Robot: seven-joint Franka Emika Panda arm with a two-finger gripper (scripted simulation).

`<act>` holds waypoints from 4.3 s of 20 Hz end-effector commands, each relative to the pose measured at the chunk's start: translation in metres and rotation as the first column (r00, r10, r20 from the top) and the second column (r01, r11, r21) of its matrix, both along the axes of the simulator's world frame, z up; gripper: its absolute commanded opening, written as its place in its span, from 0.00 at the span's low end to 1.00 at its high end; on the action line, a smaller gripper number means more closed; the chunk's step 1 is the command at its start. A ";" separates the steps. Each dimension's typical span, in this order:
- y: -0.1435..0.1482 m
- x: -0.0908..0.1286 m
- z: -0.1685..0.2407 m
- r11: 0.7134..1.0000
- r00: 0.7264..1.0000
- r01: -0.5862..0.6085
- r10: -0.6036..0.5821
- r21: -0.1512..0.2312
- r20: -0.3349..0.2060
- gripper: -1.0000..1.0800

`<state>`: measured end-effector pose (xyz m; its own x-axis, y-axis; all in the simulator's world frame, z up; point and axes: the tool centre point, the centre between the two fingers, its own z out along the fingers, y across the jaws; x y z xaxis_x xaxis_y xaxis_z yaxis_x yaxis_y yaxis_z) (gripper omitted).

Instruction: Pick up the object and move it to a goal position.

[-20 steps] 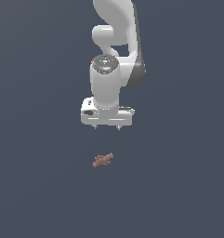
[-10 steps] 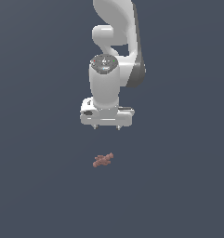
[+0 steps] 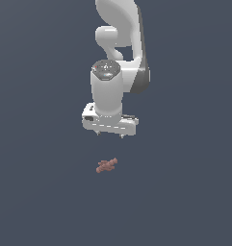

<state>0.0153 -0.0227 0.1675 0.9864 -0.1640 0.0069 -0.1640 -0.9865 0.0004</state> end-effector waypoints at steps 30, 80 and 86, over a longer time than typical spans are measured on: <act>-0.016 0.068 -0.035 0.652 0.652 0.758 -0.758 0.004 -0.011 0.96; -0.018 0.087 -0.098 0.420 0.420 0.907 -0.907 0.001 -0.007 0.00; -0.007 0.085 -0.093 0.420 0.420 0.907 -0.907 0.001 -0.007 0.00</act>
<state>0.1011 -0.0350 0.0723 0.2640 -0.9645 0.0002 -0.9645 -0.2640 0.0012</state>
